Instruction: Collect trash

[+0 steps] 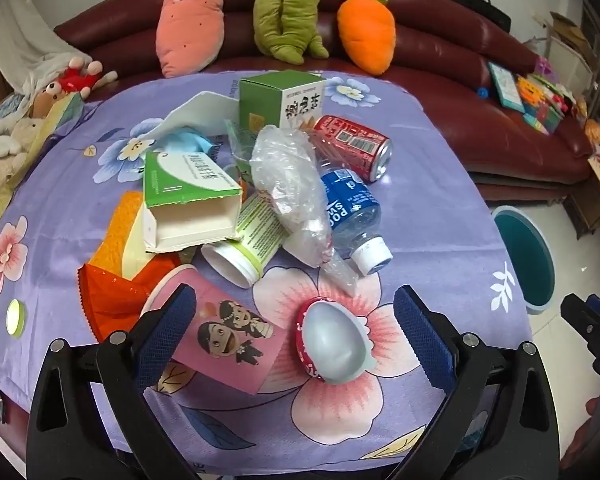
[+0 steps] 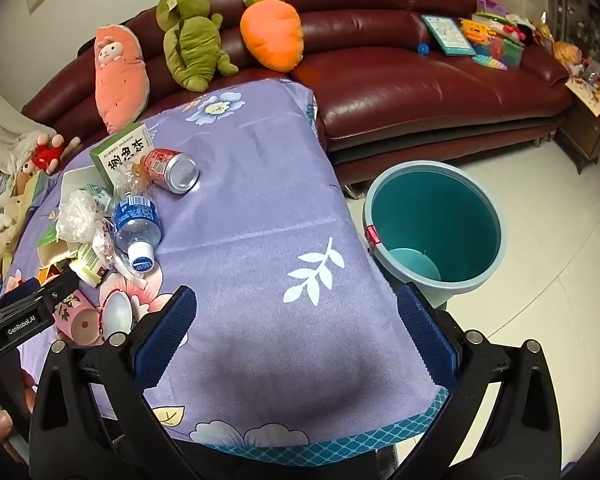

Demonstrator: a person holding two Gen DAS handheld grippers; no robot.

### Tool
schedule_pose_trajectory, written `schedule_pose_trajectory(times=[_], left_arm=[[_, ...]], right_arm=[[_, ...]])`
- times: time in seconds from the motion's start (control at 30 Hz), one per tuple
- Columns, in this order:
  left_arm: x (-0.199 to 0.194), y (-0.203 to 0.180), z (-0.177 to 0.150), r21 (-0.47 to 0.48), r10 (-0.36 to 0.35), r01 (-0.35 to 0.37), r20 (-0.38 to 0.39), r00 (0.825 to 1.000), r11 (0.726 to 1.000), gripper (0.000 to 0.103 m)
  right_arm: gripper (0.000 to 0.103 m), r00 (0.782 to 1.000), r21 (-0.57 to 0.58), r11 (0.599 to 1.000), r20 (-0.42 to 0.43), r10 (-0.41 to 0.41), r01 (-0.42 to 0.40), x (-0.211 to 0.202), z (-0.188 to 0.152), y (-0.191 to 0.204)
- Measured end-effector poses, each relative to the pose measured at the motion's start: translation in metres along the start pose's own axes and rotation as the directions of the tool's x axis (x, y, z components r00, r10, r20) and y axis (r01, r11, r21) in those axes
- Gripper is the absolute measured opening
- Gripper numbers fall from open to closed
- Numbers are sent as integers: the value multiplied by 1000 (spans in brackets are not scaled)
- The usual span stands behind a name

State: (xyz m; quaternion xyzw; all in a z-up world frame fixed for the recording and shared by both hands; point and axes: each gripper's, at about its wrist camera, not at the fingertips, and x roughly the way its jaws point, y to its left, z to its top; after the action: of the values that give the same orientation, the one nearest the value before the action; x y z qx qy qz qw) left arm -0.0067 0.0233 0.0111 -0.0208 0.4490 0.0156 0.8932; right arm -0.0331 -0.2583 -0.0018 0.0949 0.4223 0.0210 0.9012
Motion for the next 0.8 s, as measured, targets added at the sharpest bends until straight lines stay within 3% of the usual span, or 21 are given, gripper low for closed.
schedule_pose_trajectory(times=[0.8], left_arm=[[-10,7,2,-47,12,-12,-4,1000,999,99]], right_arm=[[97,1000,26,1000,-6,-1,1,-4,2,3]])
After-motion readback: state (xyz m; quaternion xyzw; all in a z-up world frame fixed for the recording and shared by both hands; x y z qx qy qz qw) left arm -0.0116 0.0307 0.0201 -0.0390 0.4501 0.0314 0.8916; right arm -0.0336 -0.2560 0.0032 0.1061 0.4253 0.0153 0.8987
